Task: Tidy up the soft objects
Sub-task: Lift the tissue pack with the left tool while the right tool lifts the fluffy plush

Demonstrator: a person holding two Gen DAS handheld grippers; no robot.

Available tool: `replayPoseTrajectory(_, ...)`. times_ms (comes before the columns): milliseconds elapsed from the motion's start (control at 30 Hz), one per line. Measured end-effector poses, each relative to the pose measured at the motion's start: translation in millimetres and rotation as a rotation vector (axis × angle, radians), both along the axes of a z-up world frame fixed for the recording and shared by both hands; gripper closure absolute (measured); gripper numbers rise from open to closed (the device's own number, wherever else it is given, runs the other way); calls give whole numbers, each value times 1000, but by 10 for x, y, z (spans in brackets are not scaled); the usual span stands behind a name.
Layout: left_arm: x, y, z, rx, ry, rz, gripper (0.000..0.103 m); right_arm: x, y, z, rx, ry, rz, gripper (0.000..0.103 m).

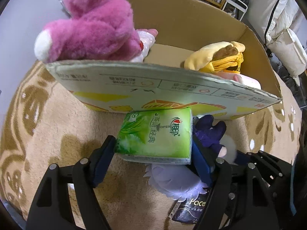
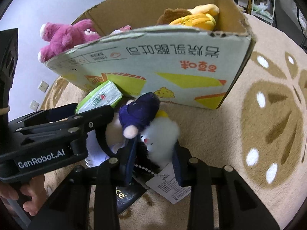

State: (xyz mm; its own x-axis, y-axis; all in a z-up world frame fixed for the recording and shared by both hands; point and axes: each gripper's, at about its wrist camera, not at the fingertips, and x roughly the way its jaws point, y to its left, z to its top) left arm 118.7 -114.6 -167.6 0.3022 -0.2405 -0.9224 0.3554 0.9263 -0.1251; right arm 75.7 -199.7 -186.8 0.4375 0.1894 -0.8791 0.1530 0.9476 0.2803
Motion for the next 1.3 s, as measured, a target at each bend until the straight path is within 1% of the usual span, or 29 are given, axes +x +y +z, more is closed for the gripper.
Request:
replayPoseTrajectory(67,-45,23,37,15,-23,4,28,-39,-13,45,-10,-9,4,68)
replayPoseTrajectory(233,-107,48,163,62,-117,32,28,-131,-72,109,-14,-19,-16,69)
replayPoseTrajectory(267,-116,53,181,60,-121,37,28,-156,-117,125,-11,-23,-25,69)
replayPoseTrajectory(300,-127,80,211,52,-128,50,28,-232,-267,153,-10,-30,-34,69)
replayPoseTrajectory(467,-208,240,408,36,-178,100,28,-391,-424,325,-12,-99,-86,69)
replayPoseTrajectory(633,-375,393,621,73,-248,135,28,-535,-492,546,-18,-168,-105,69)
replayPoseTrajectory(700,-444,483,704,87,-274,134,28,-595,-547,632,-23,-200,-110,69)
replayPoseTrajectory(800,-498,519,798,68,-295,121,28,-679,-648,715,-37,-233,-116,69)
replayPoseTrajectory(867,-572,523,867,75,-318,108,28,-722,-672,787,-45,-262,-119,69)
replayPoseTrajectory(1000,-719,534,987,98,-356,90,28,-810,-678,939,-62,-330,-121,69)
replayPoseTrajectory(1133,-847,557,1087,113,-391,92,28,-866,-642,1089,-85,-393,-112,69)
replayPoseTrajectory(1300,-930,575,1169,118,-425,101,28,-936,-619,1218,-101,-444,-112,69)
